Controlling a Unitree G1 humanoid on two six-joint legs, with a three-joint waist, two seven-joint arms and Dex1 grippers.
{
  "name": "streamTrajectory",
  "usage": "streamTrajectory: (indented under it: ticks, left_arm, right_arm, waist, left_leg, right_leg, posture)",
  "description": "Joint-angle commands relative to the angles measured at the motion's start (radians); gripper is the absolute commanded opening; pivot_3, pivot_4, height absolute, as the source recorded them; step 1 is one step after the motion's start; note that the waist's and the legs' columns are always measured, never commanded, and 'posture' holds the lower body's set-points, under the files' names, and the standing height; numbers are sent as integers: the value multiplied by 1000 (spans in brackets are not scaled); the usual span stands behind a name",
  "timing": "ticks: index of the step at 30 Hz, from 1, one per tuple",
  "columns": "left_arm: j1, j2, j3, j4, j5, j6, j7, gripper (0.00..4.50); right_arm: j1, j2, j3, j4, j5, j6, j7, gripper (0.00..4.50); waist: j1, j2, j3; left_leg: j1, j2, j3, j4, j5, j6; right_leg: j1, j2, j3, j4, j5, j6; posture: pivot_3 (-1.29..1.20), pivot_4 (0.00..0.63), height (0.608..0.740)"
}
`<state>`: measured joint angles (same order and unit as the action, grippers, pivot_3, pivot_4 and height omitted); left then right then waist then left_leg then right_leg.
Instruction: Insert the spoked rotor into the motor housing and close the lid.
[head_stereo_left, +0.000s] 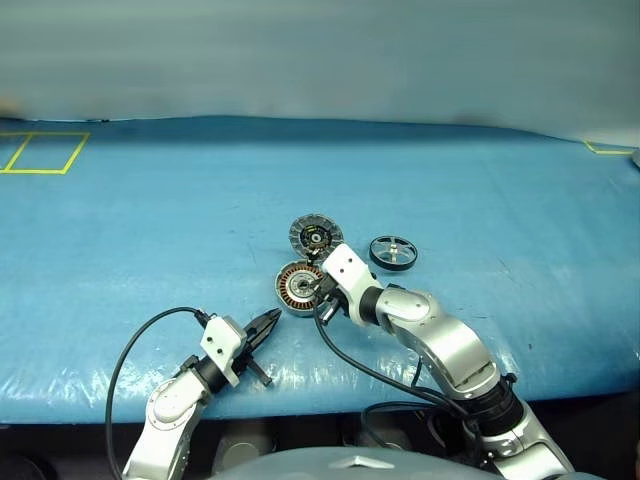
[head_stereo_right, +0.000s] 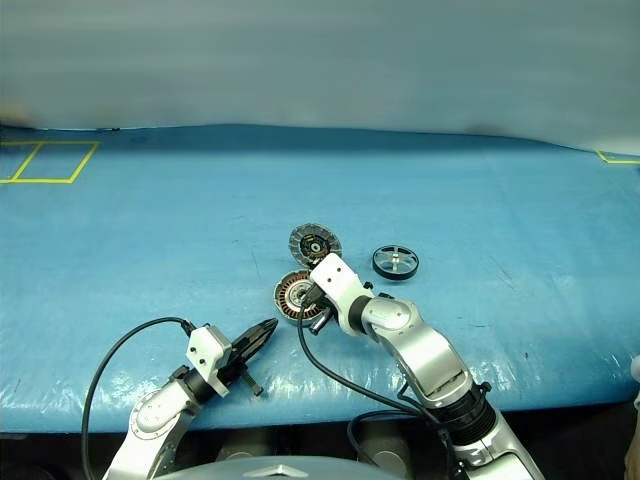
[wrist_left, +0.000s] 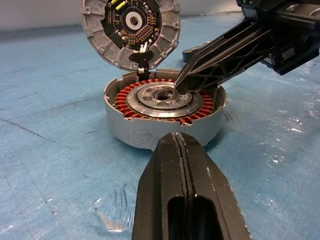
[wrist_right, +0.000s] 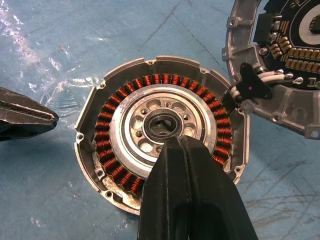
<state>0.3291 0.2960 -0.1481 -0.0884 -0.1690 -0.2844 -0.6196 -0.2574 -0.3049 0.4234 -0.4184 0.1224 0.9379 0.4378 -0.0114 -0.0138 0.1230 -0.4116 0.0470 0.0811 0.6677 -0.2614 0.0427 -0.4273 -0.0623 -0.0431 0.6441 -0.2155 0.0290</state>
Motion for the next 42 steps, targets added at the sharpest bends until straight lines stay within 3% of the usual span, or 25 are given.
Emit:
streamTrajectory:
  ticks: [1, 42]
  left_arm:
    - [1, -3, 1, -8, -8, -13, 2, 0]
    - [4, 3, 10, -3, -5, -29, 20, 0]
  right_arm:
    - [-16, 7, 6, -5, 1, -9, 1, 22]
    - [-26, 72, 13, -12, 29, -17, 11, 22]
  waist:
    - [0, 0, 0]
    - [-1, 1, 1]
  left_leg:
    - [0, 0, 0, 0, 0, 0]
    - [0, 0, 0, -1, 0, 0]
  right_leg:
    - [0, 0, 0, 0, 0, 0]
    - [0, 0, 0, 0, 0, 0]
  posture:
    - [0, 150, 740]
    - [0, 150, 740]
